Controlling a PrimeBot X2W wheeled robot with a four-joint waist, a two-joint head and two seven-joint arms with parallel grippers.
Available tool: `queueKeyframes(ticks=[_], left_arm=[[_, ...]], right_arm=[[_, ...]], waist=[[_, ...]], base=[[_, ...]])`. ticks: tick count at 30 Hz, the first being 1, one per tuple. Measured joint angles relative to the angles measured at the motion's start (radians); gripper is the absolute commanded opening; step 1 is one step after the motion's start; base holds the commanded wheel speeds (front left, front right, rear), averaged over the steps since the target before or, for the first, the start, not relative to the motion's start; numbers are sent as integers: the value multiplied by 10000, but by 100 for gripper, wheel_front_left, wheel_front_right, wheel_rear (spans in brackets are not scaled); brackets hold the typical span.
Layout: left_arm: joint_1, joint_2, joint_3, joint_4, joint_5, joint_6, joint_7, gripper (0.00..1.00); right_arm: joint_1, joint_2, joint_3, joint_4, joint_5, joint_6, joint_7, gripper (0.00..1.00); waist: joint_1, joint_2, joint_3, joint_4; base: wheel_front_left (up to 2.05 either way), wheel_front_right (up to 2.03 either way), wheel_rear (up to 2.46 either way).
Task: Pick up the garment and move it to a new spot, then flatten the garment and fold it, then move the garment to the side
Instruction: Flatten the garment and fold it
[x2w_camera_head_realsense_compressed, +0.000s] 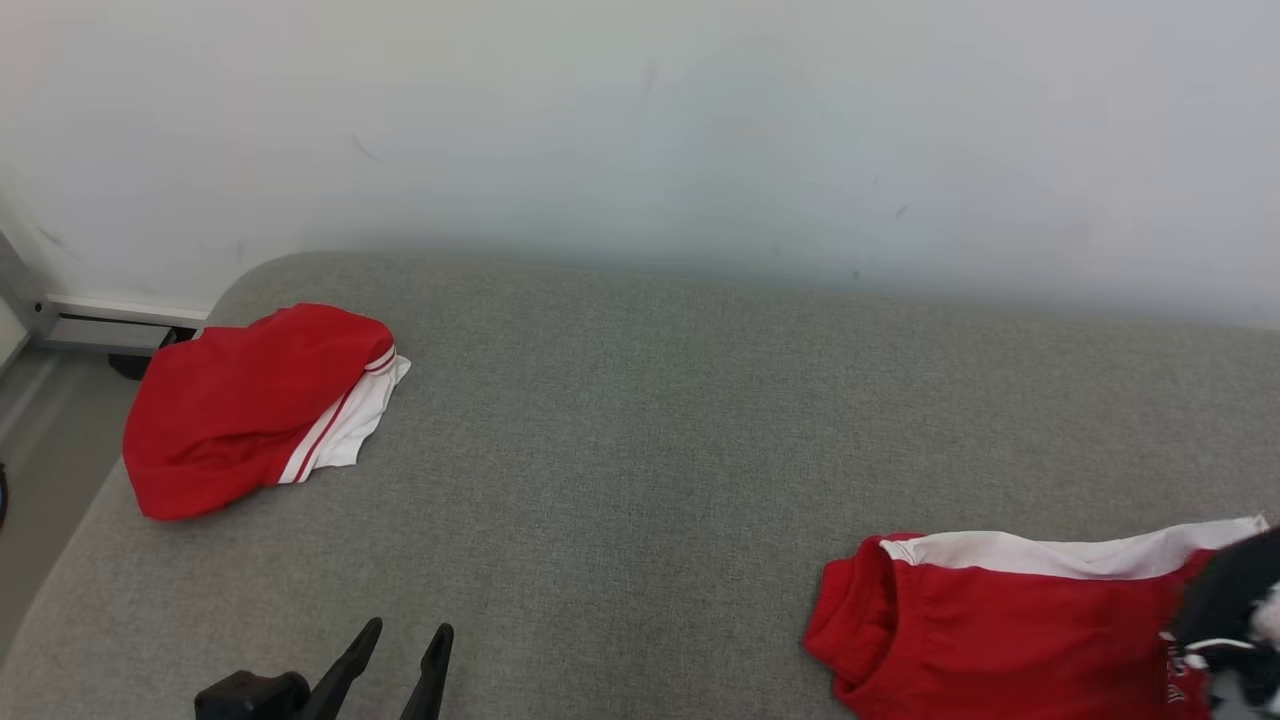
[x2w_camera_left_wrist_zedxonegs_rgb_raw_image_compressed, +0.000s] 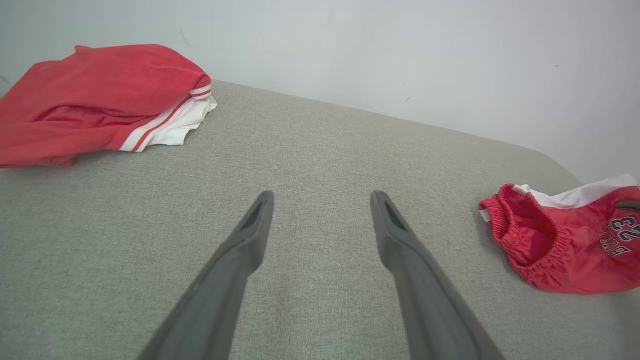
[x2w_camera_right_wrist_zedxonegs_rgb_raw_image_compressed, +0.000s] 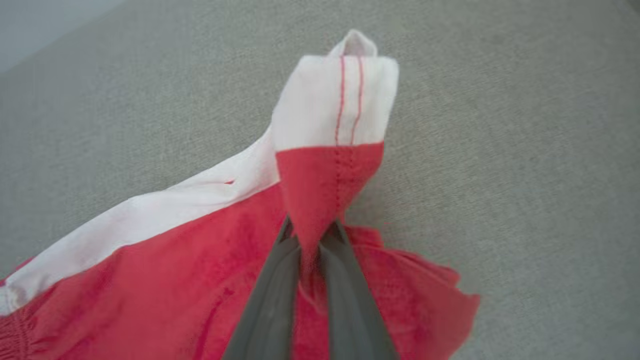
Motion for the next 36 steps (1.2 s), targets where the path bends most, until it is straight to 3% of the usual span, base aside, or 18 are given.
queueKeyframes(ticks=[6,13,17,27,36], left_arm=[[-1,-54,-40,40,-4,-2,0,100],[0,-67,-71,52,-6,-75,0,100],[3,-63,-61,61,-6,-73,-10,100],[2,-90,-71,61,-8,-75,-12,100],[-3,-113,-86,61,-10,-75,-12,100]], right_arm=[[104,1011,1012,-1087,261,483,552,0],[171,1599,1726,-2127,546,984,1223,0],[173,1883,2034,-2596,757,1108,1519,0],[173,2054,2803,-2980,759,1085,2117,0],[104,2125,3168,-2991,836,742,2207,0]], waist=[[0,0,-65,-45],[-1,0,-109,-34],[-1,0,-121,-25],[-1,0,-84,-50],[-1,0,-12,0]], base=[[0,0,0],[0,0,0],[0,0,0],[0,0,0],[0,0,0]])
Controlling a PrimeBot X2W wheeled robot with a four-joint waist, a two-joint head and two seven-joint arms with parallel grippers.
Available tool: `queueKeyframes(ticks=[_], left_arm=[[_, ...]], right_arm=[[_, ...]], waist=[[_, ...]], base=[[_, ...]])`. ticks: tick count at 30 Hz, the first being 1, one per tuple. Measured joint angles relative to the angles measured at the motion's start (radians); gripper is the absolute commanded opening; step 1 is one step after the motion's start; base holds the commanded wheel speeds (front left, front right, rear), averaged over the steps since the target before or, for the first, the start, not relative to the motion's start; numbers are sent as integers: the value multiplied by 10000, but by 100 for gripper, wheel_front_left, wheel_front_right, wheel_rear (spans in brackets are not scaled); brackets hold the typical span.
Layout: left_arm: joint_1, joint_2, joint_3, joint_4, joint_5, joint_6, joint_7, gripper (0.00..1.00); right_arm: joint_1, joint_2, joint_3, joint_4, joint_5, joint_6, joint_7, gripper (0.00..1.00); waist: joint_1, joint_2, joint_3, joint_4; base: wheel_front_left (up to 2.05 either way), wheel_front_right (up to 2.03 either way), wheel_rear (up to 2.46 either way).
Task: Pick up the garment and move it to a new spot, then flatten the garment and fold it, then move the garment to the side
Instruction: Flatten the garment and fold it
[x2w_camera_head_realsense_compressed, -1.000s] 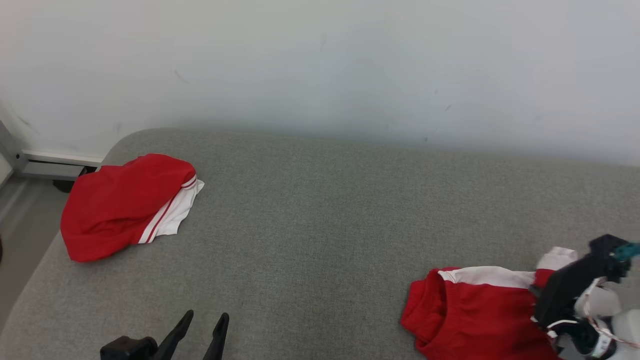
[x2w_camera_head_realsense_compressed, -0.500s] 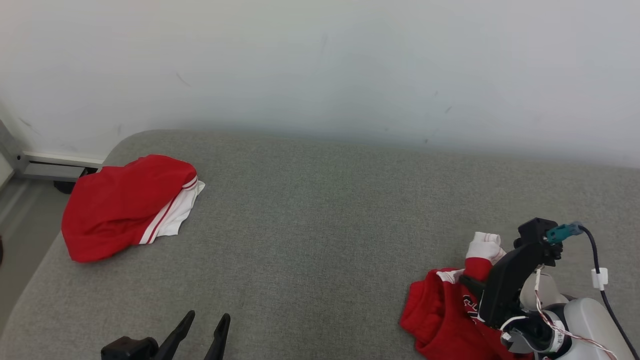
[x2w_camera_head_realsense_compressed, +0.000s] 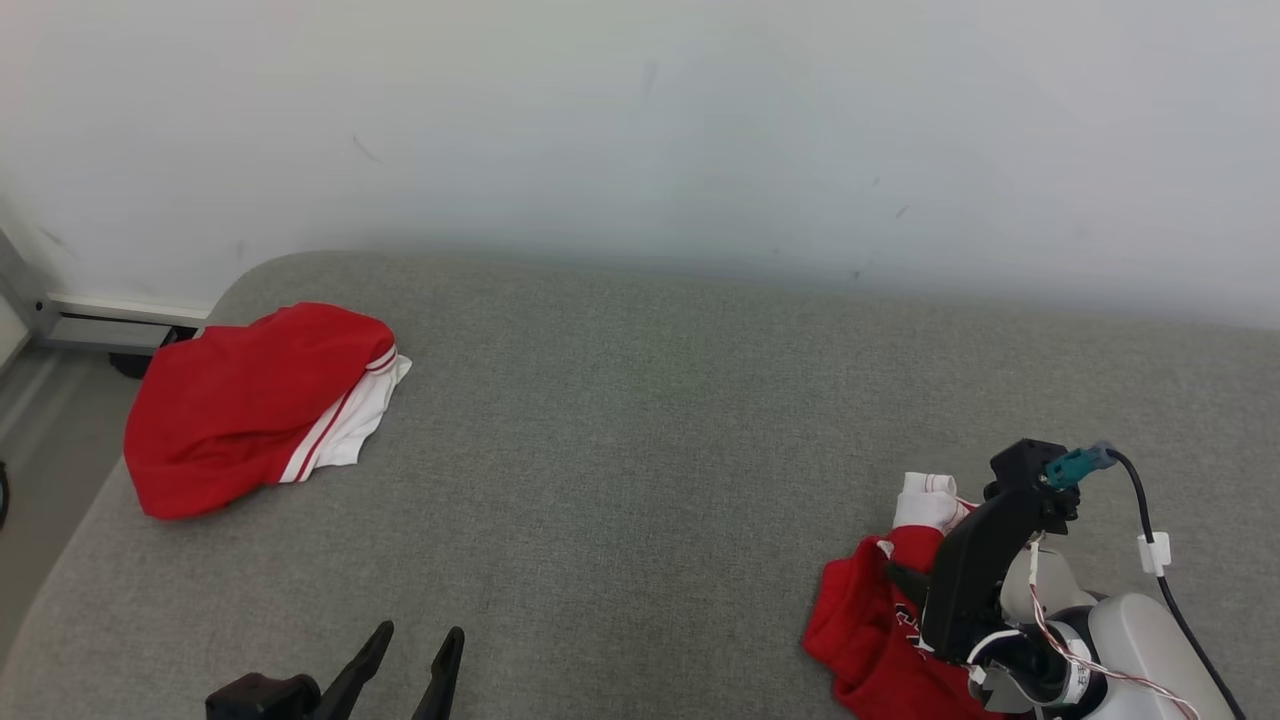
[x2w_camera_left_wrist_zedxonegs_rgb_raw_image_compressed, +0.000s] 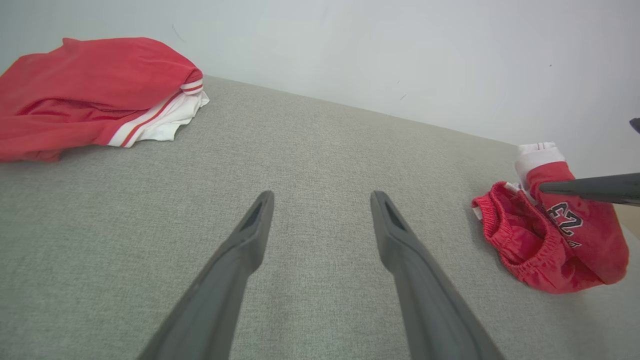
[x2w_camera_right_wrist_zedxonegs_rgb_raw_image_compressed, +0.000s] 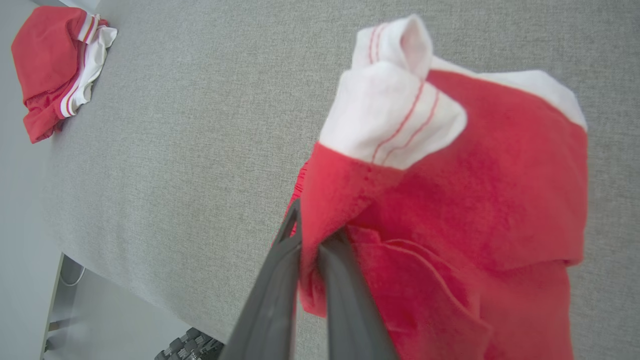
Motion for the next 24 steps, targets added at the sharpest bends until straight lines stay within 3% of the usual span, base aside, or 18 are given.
queueKeyframes(ticks=[8,9,10,20,24], left_arm=[[-16,-6,-8,10,0,-2,0,100],[-19,-6,-8,12,0,-2,0,100],[-21,-6,-8,13,0,-2,0,100],[-32,12,52,31,2,0,-86,100],[-33,19,150,13,8,15,-178,100]], right_arm=[[-165,29,282,94,15,-174,-2,0],[-165,33,297,105,15,-180,-12,31],[-166,35,299,105,25,-184,-15,100],[-402,-12,29,-545,-136,-349,-725,100],[-276,-746,-328,-698,-686,-445,-892,100]], waist=[[1,0,60,71],[0,0,67,78],[0,0,72,85],[2,0,83,40],[2,0,77,-21]], base=[[0,0,0],[0,0,0],[0,0,0],[0,0,0],[0,0,0]])
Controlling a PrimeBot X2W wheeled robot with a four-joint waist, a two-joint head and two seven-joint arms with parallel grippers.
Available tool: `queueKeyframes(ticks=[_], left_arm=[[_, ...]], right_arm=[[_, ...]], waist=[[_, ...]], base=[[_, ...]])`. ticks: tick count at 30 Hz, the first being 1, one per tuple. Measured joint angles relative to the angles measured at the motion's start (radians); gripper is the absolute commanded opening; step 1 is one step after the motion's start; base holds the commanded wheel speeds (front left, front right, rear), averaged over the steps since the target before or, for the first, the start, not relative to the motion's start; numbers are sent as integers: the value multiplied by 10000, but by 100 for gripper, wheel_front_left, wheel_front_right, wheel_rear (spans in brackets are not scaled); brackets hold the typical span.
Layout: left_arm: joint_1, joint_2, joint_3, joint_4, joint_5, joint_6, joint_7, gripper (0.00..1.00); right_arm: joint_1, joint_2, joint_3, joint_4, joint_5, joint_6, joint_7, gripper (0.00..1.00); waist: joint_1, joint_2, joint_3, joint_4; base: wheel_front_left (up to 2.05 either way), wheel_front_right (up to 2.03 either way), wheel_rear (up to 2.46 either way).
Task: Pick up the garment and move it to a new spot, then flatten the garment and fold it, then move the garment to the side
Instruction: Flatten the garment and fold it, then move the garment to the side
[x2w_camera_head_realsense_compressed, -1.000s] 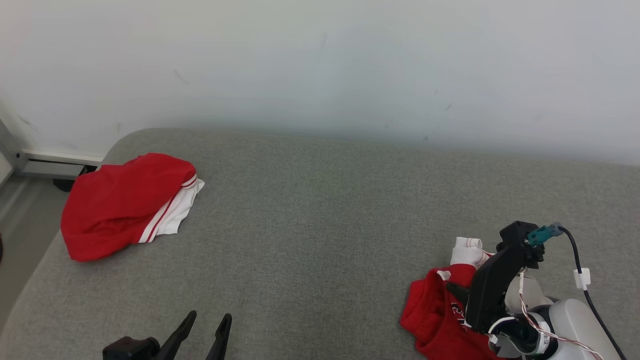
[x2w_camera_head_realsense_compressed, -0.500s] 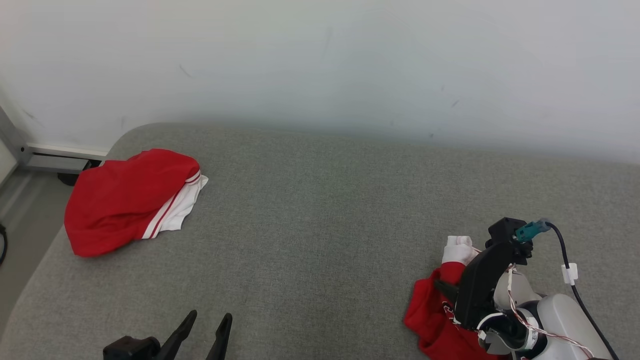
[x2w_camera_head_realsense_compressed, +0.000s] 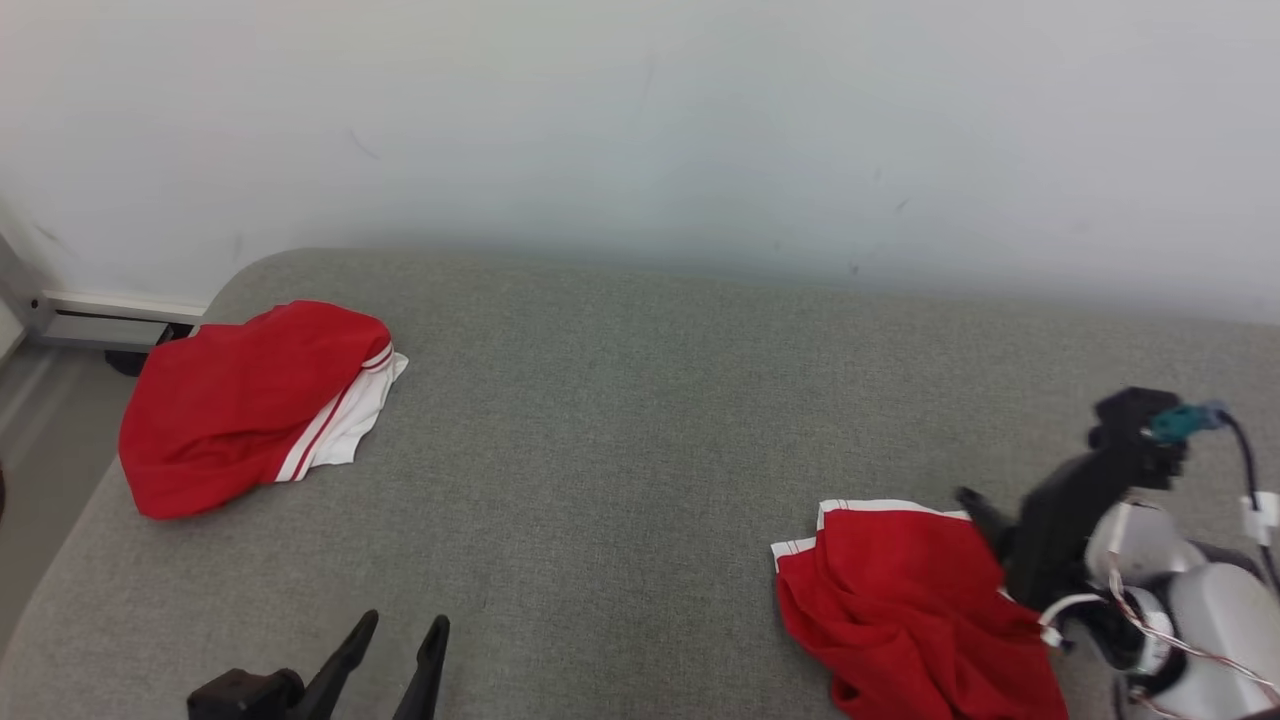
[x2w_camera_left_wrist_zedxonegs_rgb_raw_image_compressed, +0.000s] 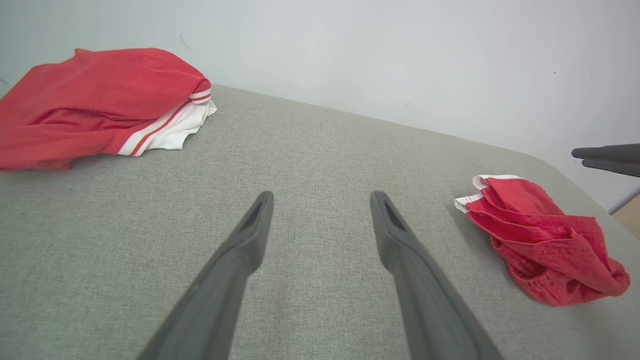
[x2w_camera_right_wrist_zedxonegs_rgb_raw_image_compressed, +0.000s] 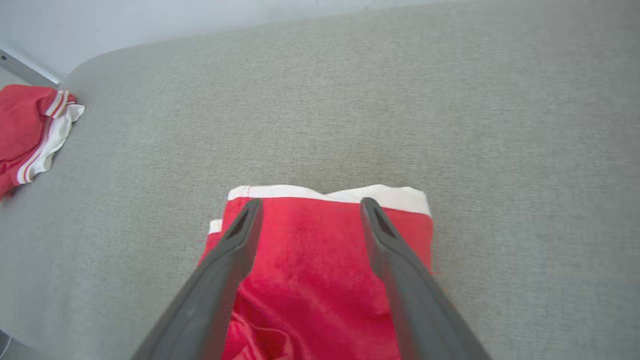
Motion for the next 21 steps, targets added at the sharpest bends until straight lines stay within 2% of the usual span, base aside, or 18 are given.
queueKeyframes(ticks=[4,8,12,21], left_arm=[[-2,8,161,-17,59,84,-151,100],[-2,10,259,-36,125,159,-221,100],[-2,10,305,-63,161,161,-263,100],[-185,8,255,-165,430,171,-259,100]], right_arm=[[616,-694,-305,81,-428,-77,0,100],[1089,-1085,-468,408,-742,-86,0,100],[1291,-1057,-654,943,-729,-92,-13,100],[1442,-481,-761,1592,-357,-163,-362,100]], waist=[[0,0,-8,-68],[0,0,-1,-132],[0,0,42,-168],[0,0,292,-41]], base=[[0,0,0],[0,0,0],[0,0,0],[0,0,0]])
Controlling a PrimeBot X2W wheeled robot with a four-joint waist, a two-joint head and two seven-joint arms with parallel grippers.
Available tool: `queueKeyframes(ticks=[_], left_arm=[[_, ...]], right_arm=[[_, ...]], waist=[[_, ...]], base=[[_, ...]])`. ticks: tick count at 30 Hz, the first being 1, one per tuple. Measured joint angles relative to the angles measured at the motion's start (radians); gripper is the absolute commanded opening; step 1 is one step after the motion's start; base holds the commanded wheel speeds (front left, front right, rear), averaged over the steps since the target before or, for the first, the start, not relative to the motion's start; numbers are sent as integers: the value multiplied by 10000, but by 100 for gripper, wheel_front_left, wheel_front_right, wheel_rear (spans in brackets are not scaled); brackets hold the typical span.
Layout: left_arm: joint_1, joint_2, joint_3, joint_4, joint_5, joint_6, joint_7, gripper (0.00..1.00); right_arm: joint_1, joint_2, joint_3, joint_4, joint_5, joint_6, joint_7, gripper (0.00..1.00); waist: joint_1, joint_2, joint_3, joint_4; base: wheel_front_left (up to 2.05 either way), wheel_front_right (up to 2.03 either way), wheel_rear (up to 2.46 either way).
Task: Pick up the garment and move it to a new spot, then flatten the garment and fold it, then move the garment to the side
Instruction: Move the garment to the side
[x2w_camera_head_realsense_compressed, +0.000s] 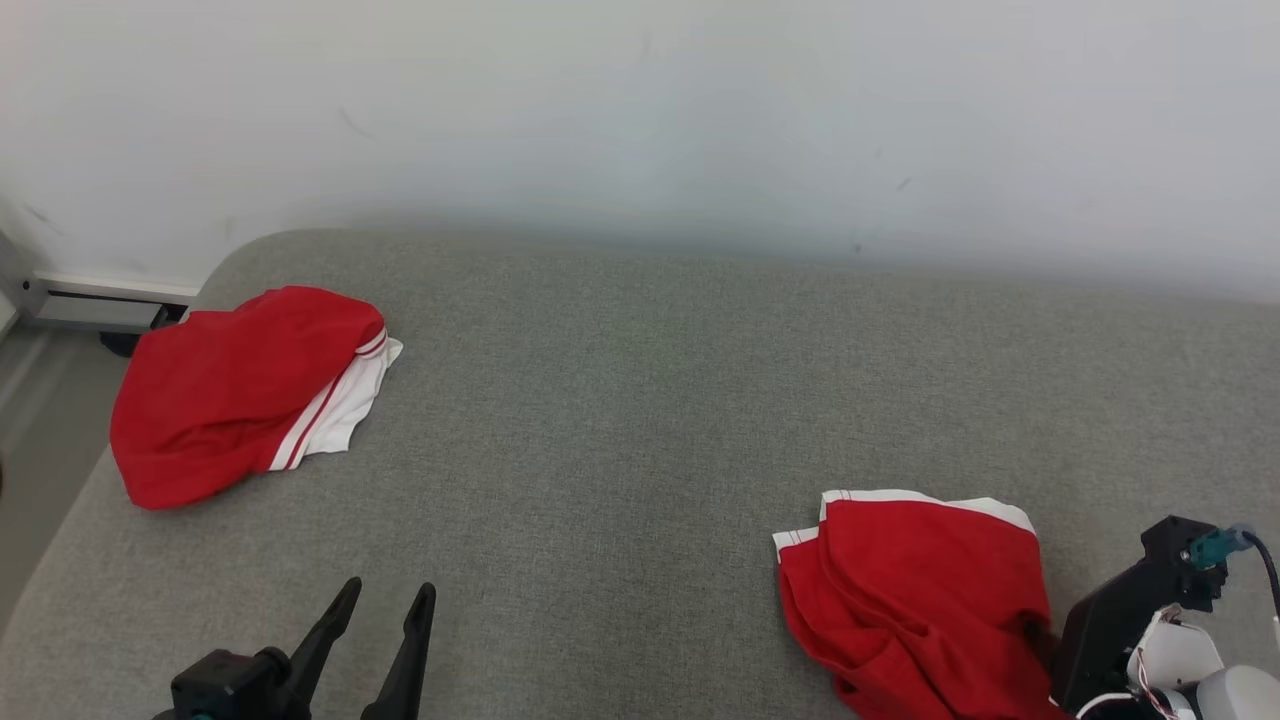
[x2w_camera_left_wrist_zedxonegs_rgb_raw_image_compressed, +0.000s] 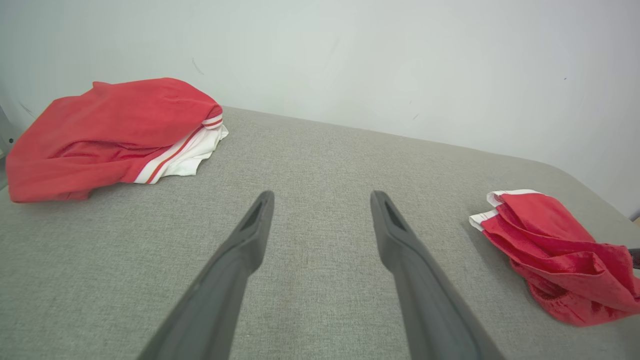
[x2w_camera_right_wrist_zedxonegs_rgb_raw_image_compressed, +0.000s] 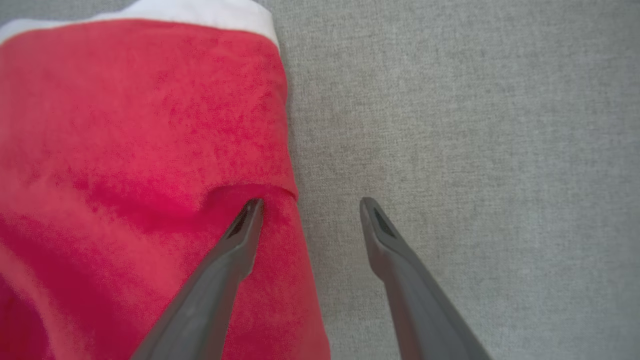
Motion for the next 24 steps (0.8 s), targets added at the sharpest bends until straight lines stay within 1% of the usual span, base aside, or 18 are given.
queueKeyframes(ticks=[5,7,10,16,17,18,19,20,21,24], left_arm=[[-95,-2,0,-8,12,0,6,100],[-96,2,29,-2,79,4,4,100],[-96,0,42,0,115,52,-2,100],[-202,-6,98,6,178,75,-6,100],[-202,-8,98,6,186,75,-6,100],[-202,-8,96,6,188,75,-6,100],[-202,-10,96,8,188,75,-6,100],[-202,-10,96,12,188,75,-6,100],[-202,-13,92,17,188,75,-6,100],[-202,-13,90,44,188,75,-6,100]], right_arm=[[-384,50,-17,174,44,2,-293,100],[-710,123,-6,462,44,4,-453,100],[-745,171,10,828,48,15,-564,100],[-755,502,-48,1434,395,15,-656,100],[-770,502,-81,1484,428,17,-679,80],[-802,506,-109,1546,445,17,-698,38],[-856,506,-134,1620,464,58,-700,29],[-925,506,-155,1685,520,92,-704,13],[-974,508,-163,1716,562,100,-713,0],[-1115,499,-90,1772,573,284,-752,0]], waist=[[0,0,116,121],[0,0,167,191],[0,0,189,240],[0,0,215,324],[-1,0,219,337],[-1,0,225,349],[-2,0,230,362],[-1,0,235,374],[-2,0,240,385],[-1,0,243,412]], base=[[0,0,0],[0,0,0],[0,0,0],[0,0,0],[0,0,0],[0,0,0],[0,0,0],[0,0,0],[0,0,0],[0,0,0]])
